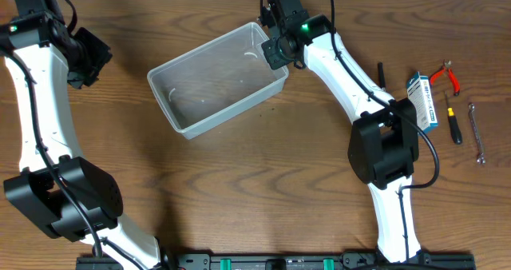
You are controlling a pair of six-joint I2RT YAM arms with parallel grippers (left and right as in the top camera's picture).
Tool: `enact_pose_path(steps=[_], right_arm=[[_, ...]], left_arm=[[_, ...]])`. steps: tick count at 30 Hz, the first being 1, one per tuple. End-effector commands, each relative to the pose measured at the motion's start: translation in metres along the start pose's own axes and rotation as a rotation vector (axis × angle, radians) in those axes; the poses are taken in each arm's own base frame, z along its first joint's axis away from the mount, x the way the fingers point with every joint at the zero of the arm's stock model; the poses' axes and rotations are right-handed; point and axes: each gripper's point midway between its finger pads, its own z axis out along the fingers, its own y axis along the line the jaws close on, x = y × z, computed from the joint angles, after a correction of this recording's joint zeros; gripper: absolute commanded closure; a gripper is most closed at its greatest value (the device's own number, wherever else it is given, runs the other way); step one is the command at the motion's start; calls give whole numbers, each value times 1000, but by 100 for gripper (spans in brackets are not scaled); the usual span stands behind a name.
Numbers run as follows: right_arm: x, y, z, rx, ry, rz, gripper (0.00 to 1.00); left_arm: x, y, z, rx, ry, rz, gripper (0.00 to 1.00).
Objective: Pack container
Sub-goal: 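Grip the container's right wall with the right gripper and drag it right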
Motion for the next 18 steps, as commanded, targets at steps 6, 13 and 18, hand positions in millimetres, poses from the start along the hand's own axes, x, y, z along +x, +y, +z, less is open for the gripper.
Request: enact_pose_path(steps=[6,13,18], right_arm=[[5,-27,1,46,23,122,99],[13,-57,-2,72,43,201,99],[20,-75,-7,86,63,231,99]], left_arm=[[1,-2,-2,5,3,21,65],[7,-9,-1,11,9,70,65],[13,-17,0,17,15,91,65]])
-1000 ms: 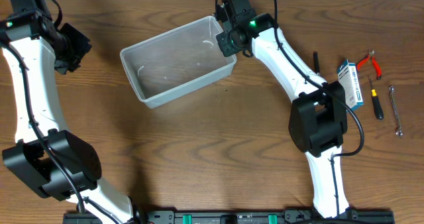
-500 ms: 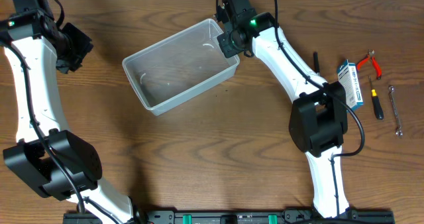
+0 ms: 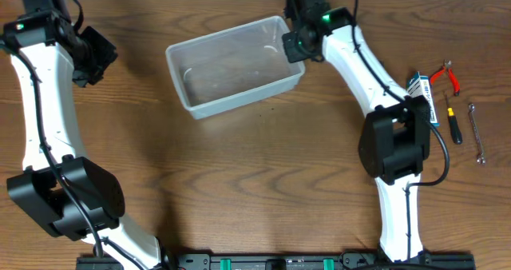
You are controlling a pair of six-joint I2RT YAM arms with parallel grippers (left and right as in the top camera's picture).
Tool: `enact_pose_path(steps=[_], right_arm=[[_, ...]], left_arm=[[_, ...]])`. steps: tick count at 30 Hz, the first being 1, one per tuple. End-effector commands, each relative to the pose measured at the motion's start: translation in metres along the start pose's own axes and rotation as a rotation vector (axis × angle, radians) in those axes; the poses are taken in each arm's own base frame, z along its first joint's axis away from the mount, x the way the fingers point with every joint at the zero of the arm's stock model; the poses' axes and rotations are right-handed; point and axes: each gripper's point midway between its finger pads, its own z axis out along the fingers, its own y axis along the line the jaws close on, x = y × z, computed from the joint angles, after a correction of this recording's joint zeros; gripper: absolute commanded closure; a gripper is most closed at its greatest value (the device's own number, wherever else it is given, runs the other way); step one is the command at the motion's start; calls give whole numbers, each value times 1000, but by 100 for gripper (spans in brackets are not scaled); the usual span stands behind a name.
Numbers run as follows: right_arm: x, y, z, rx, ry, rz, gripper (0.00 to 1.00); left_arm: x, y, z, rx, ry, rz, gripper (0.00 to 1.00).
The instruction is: Pack container
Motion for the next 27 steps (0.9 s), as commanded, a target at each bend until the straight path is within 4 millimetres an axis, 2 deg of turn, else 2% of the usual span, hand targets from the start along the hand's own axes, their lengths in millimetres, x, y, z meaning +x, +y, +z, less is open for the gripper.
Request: enact_pose_path(steps=[1,15,22,27], right_arm=[[4,-20,-1,40,19,45,99],[21,-50,-6,159,85,70,99],[23,-70,-15,177,88,164,99],[32,-84,-18,190,124,188,99]], left_arm=[[4,-8,-1,12,4,39,65],[9,-14,-1,16,8,55,65],[9,-14,-1,16,8,55,65],[9,-14,-1,17,8,55,65]])
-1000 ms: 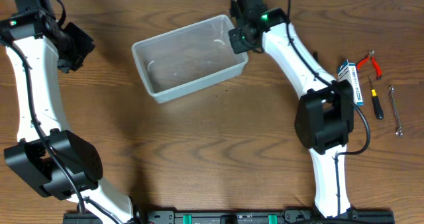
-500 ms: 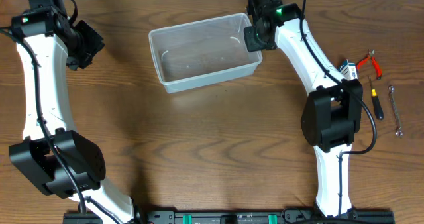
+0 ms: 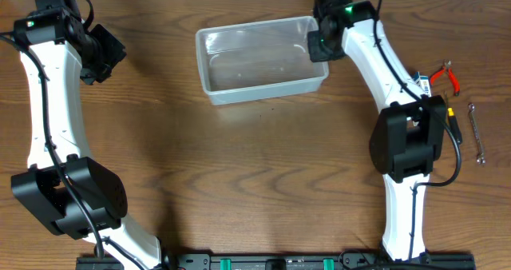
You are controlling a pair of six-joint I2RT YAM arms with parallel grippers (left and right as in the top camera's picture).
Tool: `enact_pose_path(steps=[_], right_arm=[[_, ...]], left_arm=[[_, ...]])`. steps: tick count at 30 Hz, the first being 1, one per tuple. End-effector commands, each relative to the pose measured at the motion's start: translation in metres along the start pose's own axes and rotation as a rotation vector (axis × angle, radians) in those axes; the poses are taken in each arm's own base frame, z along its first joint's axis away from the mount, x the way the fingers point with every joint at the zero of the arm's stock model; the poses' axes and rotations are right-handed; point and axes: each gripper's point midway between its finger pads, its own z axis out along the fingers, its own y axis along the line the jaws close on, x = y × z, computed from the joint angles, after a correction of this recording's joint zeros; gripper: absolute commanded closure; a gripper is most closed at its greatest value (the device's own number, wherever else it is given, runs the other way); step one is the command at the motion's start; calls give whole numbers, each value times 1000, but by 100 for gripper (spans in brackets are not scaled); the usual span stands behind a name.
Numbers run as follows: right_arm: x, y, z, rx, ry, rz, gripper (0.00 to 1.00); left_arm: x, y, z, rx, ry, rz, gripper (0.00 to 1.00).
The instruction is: Pack container
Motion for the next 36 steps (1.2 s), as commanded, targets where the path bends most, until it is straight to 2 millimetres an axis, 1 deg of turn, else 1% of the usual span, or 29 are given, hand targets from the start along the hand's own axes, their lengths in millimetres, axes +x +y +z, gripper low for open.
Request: enact_pose_path(steps=[1,10,28,36], right_arm=[[5,-24,0,51,26,51,99],[15,-35,-1,97,63,52,99],[27,-38,-2,105,113,56,99],[35,-42,-3,115,143,98,99]], left_arm=[[0,-2,-2,8,-1,25,65],[-3,-4,-2,16,-13,27,65],[-3,-4,-2,16,-13,27,65],[-2,-4,-2,16,-13,27,65]])
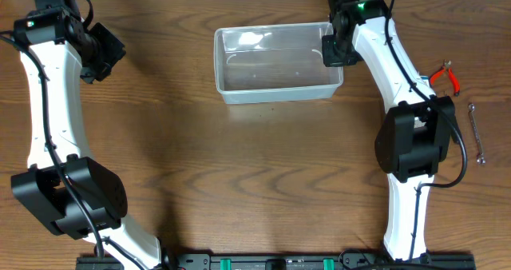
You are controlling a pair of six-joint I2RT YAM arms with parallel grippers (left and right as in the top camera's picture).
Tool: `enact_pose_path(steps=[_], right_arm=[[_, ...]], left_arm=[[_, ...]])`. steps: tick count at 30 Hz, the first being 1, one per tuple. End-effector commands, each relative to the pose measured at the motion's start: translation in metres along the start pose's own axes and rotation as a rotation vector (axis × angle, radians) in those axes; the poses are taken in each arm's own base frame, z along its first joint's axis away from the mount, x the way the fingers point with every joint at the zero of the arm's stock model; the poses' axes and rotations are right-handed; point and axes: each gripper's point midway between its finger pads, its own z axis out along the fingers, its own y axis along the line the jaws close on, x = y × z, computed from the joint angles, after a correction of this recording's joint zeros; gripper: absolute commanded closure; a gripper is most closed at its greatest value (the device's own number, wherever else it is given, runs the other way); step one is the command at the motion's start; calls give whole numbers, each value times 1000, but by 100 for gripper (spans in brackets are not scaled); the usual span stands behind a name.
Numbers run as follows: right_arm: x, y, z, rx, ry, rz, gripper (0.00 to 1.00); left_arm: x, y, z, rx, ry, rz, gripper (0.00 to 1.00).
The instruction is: Pack container
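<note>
A clear, empty plastic container (275, 94) lies squared to the table at the back centre. My right gripper (334, 53) grips its right-hand wall, fingers closed over the rim. My left gripper (101, 53) hangs over bare wood at the far left, well away from the container; its fingers are too dark to read. No items lie inside the container.
Red-handled pliers (447, 78) and a small metal wrench (477, 134) lie at the right edge of the table. The right arm's elbow (413, 138) covers the spot just left of them. Both arm bases stand at the front edge.
The container has shifted further right and now sits straight, still held by my right gripper. The right elbow now covers the blue box and screwdriver. The left arm has barely moved.
At first the container sat skewed at left-centre with my right gripper on its right corner. At each later moment it stood further right and less tilted, always in that grip. The left arm rose slightly toward the back and stayed there.
</note>
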Motion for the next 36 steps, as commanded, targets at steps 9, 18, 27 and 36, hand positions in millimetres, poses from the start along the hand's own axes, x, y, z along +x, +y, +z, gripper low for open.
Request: enact_pose_path(steps=[9,18,27,36], right_arm=[[19,-12,5,31,82,41,99],[23,-12,4,30,99,39,95],[18,-12,5,26,79,33,30],[0,-6,4,-4,7,-25,24]], left_arm=[[1,-2,-2,7,1,24,65],[1,-2,-2,7,0,24,65],[1,-2,-2,7,1,27,65],[5,-36,-4,172,13,240,69]])
